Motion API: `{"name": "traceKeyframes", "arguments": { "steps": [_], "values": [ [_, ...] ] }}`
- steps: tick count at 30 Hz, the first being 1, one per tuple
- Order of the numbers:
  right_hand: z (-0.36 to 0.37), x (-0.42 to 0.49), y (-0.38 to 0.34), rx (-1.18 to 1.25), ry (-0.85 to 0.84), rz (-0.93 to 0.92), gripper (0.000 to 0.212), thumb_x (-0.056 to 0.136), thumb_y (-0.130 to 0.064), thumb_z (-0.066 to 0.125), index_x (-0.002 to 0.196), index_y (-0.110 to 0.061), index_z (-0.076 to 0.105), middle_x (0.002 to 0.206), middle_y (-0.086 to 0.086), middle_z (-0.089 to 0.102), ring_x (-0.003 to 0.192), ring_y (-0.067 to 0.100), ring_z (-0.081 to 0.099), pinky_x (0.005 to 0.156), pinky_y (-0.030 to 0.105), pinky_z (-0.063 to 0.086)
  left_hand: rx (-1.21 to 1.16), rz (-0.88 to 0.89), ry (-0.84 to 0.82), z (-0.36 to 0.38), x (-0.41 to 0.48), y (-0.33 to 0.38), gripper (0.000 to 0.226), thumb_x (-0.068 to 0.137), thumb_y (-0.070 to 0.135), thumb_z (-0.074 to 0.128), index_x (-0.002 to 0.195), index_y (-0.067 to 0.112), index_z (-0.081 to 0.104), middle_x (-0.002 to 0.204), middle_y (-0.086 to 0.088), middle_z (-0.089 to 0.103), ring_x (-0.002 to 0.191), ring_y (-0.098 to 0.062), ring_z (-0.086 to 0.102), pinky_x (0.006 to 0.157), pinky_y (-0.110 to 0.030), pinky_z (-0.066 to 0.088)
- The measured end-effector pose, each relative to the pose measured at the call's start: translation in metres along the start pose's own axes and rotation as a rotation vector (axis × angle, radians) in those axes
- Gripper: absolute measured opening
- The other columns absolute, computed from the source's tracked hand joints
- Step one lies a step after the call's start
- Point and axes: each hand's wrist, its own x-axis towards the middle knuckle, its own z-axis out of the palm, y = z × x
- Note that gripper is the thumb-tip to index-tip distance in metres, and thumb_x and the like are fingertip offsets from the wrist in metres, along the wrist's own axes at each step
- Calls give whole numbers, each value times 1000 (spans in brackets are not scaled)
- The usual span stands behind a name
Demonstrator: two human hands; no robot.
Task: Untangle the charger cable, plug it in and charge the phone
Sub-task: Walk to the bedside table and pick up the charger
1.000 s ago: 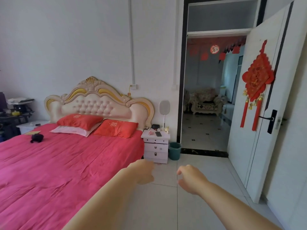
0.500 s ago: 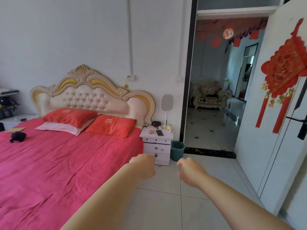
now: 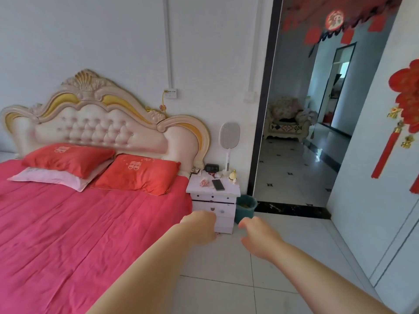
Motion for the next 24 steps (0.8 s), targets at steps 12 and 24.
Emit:
{"name": "traceKeyframes", "arguments": {
  "steps": [12, 24],
  "values": [
    [-14, 243, 54, 119, -16, -30, 40, 89, -14, 46, 128, -21, 46, 129, 4, 47, 107, 21, 52, 79, 28, 43, -62, -63, 17, -52, 218, -49, 44, 88, 24, 51, 128, 9, 45, 122, -12, 53, 110, -29, 51, 86, -36, 44],
    [-2, 441, 77, 108, -106, -16, 38, 89, -17, 49, 127, -20, 46, 129, 5, 49, 109, 20, 53, 89, 32, 47, -73, -70, -61, -68, 406, -109, 47, 89, 26, 51, 132, 10, 42, 128, -12, 49, 115, -29, 48, 94, -40, 43]
  ]
}}
